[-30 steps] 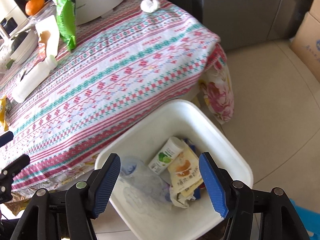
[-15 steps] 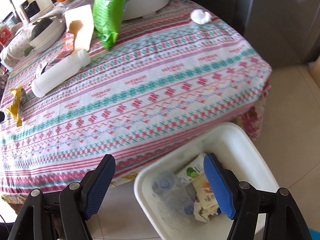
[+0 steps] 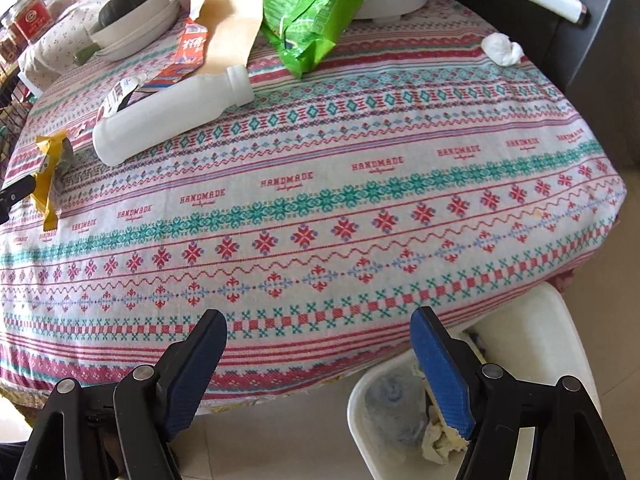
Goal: Collect trash
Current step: 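Grasp the yellow wrapper with the left tool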
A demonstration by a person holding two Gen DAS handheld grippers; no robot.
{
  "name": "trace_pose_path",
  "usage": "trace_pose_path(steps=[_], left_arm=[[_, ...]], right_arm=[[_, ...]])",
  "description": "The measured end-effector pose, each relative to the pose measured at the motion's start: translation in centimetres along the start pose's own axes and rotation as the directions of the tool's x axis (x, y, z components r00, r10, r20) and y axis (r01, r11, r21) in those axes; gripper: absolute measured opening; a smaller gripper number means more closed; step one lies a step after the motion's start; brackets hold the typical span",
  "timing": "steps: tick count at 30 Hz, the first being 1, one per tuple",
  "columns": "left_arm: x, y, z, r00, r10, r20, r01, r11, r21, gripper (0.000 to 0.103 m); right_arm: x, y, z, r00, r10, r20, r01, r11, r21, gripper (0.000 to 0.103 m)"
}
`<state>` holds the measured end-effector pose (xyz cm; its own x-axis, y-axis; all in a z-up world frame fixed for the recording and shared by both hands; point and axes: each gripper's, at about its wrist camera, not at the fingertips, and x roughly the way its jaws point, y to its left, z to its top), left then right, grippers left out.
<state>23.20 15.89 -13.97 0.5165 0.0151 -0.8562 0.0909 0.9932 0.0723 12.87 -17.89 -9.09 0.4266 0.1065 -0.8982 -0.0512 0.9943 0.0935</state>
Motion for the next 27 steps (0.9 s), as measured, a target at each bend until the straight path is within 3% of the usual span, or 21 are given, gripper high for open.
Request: trace_pose_path(steps=[2, 6, 17, 27], left_arm=[[0.8, 0.2, -0.1, 0.999, -0.016, -0.041, 0.015, 1.000, -0.012, 0.063], [0.5, 0.6, -0.2, 0.999, -0.036, -0.039, 0.034, 0.999, -0.041, 0.056], [-3.6, 1.7, -0.4, 0.992, -0.121, 0.031, 0.124, 0.987, -0.104, 0.051], [-6.9, 4.3, -1.5, 0.994, -0.089, 0.068, 0.098, 0.985, -0.142, 0.051]], right_arm=[[0.5, 0.8, 0.2, 1.000, -0.003, -0.004, 0.002, 1.000, -0.011, 0.079], [1.4, 2.1, 0.5, 1.000, -0.008, -0.009, 0.008, 1.000, -0.030, 0.079], [1.2, 5.3, 4.1, 0.999, 0.018, 0.045, -0.018, 1.000, -0.006, 0.080], [5.9, 10.6, 10.2, 0.987, 0.152, 0.058, -0.160, 0.972, 0.173, 0.081]])
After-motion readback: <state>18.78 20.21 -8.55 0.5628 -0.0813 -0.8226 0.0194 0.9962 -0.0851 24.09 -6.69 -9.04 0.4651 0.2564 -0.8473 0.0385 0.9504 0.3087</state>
